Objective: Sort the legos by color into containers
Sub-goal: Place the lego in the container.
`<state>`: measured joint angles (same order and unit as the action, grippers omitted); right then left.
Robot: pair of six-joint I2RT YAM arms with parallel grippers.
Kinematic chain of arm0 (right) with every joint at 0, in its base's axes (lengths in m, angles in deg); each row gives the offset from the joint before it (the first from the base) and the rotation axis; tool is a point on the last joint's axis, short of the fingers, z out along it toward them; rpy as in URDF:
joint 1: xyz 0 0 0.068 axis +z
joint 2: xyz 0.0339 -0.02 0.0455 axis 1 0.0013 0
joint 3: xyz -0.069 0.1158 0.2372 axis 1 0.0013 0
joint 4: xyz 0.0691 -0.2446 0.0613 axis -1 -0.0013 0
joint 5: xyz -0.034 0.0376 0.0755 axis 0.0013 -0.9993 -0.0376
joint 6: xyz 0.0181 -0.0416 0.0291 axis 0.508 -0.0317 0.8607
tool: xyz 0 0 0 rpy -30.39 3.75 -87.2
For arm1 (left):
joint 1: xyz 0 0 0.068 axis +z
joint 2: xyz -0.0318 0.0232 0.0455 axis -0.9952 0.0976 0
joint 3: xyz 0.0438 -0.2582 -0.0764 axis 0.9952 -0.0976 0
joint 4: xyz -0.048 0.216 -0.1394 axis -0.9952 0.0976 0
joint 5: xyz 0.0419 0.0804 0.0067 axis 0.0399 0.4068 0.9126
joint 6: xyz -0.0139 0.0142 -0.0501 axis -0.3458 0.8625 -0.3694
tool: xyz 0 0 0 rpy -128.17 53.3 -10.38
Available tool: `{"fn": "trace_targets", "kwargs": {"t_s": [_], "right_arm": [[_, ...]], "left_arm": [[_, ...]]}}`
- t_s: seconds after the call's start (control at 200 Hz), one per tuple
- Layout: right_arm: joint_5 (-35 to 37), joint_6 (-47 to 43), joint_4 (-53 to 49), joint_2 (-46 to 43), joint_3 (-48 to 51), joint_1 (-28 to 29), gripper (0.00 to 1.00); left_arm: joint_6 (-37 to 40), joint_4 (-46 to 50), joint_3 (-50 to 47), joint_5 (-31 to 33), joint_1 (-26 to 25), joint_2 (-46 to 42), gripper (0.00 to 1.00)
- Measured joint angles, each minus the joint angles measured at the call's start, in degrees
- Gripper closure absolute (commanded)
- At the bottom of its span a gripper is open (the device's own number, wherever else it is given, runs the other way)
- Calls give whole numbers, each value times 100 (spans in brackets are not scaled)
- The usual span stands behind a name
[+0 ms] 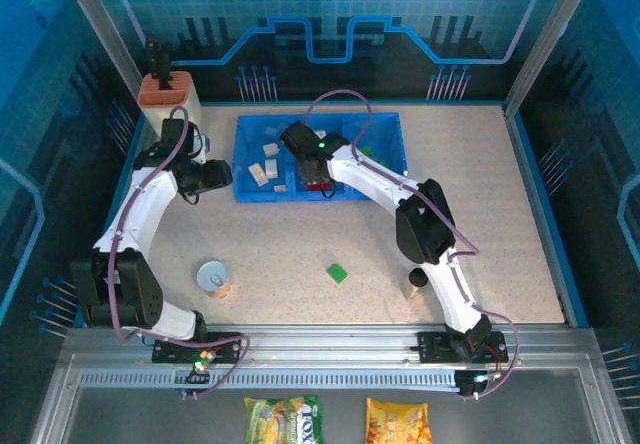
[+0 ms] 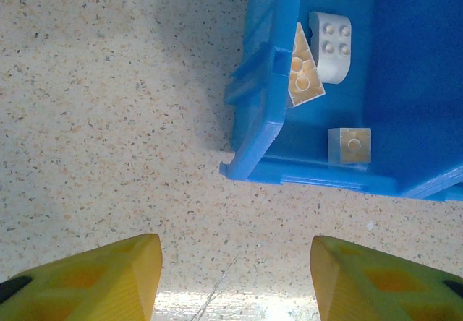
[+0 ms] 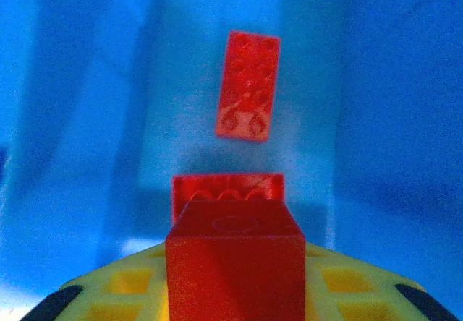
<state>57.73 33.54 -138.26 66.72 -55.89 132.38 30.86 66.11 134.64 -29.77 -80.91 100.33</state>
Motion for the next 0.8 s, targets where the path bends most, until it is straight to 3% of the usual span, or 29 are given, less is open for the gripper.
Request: {"fn": "trace_targets", "kwargs": {"t_s": [0.285, 0.55, 0.8], "right_arm": [[601, 26, -391, 962, -1158, -140, 81], [852, 118, -544, 1303, -1331, -280, 78], [868, 190, -533, 1333, -1331, -315, 65]], "left_arm": [[0, 0, 0, -4, 0, 0, 42], [0, -2, -20, -42, 0, 0, 43], [-2, -2, -20, -44, 0, 0, 42]]}}
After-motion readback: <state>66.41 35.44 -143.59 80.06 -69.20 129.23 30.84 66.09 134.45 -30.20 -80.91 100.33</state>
